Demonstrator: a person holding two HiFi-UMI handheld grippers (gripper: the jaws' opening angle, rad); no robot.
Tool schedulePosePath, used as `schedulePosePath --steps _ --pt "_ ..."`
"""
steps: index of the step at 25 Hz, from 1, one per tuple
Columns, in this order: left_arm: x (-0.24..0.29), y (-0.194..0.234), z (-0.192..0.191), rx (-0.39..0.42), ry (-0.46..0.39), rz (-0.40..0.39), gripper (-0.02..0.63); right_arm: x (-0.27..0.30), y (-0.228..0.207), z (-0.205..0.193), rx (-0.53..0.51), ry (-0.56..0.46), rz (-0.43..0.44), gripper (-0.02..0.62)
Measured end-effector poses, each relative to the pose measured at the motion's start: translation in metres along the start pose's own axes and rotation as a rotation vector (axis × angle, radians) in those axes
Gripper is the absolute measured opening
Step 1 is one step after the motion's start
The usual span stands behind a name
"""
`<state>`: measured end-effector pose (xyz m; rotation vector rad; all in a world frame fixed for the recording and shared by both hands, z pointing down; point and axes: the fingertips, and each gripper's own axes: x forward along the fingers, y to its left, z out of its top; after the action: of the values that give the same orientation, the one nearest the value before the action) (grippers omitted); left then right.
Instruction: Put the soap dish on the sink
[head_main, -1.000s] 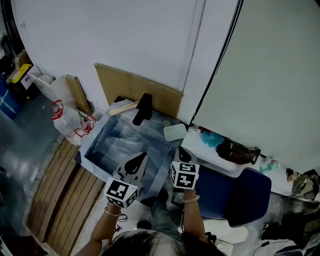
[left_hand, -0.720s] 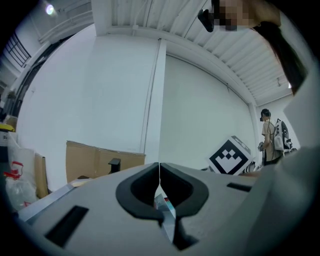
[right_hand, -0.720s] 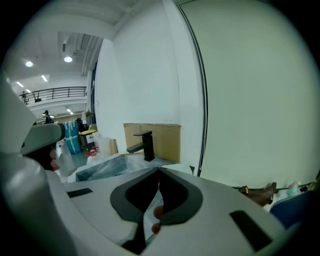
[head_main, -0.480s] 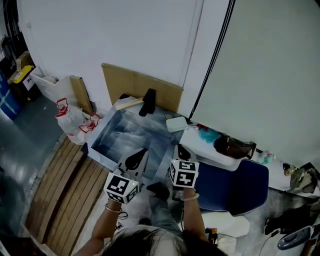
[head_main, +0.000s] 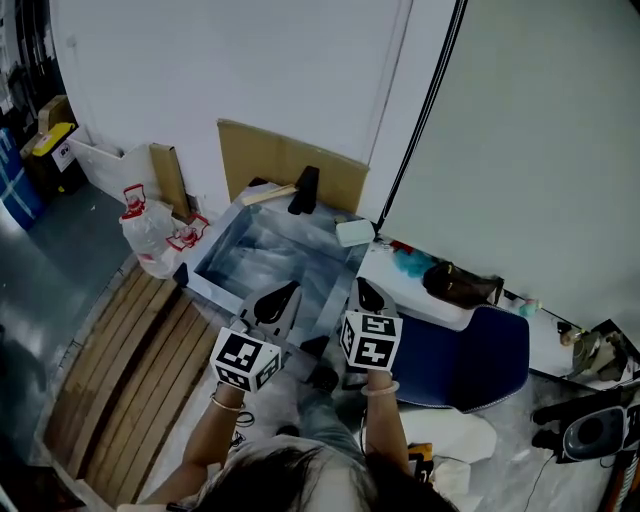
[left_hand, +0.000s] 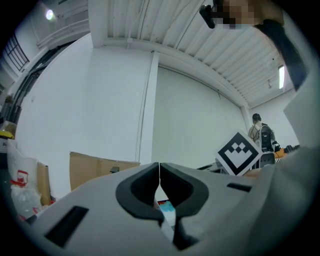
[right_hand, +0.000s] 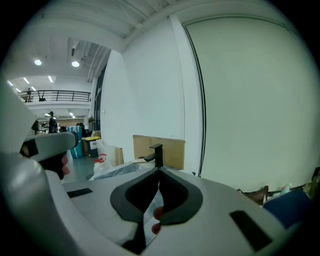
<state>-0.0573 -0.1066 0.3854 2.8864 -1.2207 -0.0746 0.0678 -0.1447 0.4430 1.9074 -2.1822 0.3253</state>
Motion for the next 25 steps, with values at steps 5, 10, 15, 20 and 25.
schedulePosePath --steps 5,10,15,20,25 --pt "-0.026 -0.013 0.009 0.013 -0.014 -0.008 0.011 -0.035 0.017 0.006 -0.033 -0.04 -0.011 0.026" --pt "-0.048 -0.022 0.02 0.021 -0.032 0.008 0.009 -0.067 0.03 0.011 -0.041 -0.07 -0.013 0.026" --pt "-0.065 -0.026 0.027 0.024 -0.044 0.025 0.009 -0.091 0.042 0.016 -0.045 -0.095 -0.011 0.026" --pt "-0.075 -0.028 0.029 0.013 -0.046 0.038 0.009 -0.106 0.05 0.018 -0.045 -0.11 -0.002 0.026" --pt "-0.078 -0.028 0.033 0.016 -0.047 0.05 0.011 -0.114 0.059 0.02 -0.054 -0.124 0.018 0.026"
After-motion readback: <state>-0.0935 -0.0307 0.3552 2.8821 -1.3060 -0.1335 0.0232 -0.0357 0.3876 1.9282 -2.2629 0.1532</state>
